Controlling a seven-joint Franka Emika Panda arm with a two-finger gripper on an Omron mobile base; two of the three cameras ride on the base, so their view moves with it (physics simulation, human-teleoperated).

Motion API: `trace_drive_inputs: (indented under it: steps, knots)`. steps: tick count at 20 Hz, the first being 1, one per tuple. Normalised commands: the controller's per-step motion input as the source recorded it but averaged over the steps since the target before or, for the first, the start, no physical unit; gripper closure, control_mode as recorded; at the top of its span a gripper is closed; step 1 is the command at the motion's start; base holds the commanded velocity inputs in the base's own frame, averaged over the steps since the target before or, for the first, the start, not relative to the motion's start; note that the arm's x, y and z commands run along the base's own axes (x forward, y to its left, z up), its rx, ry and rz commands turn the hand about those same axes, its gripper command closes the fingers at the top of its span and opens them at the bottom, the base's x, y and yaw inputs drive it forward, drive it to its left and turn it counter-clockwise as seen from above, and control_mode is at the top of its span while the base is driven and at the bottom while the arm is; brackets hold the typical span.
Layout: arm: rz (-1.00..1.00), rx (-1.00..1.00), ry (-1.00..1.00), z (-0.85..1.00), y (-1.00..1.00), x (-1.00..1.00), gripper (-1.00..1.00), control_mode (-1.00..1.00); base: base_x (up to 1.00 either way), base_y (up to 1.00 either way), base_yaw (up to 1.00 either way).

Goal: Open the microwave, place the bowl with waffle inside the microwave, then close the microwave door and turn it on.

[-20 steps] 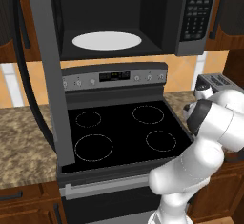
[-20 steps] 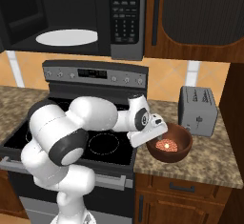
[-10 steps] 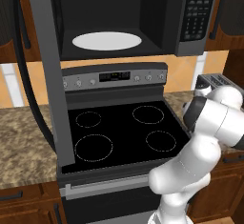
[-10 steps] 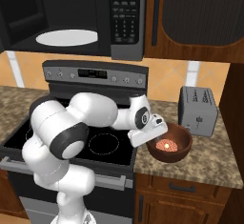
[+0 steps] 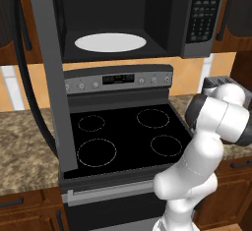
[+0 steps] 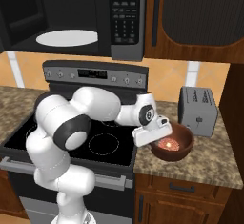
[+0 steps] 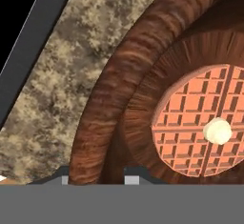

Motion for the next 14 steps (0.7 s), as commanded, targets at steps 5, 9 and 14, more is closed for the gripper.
trace_drive_inputs:
  steps: [5, 9, 14]
  knots:
    - [-0.02, 0.10, -0.21, 0.07, -0.16, -0.79, 1.00, -1.00, 0.00, 0.00, 0.00]
    - [0.00, 0.01, -0.45, 0.53, 0.39, -0.89, 1.00, -1.00, 0.00, 0.00, 0.00]
    - [0.22, -0.10, -0.35, 0.89, 0.67, -0.50, 1.00, -1.00, 0.00, 0.00, 0.00]
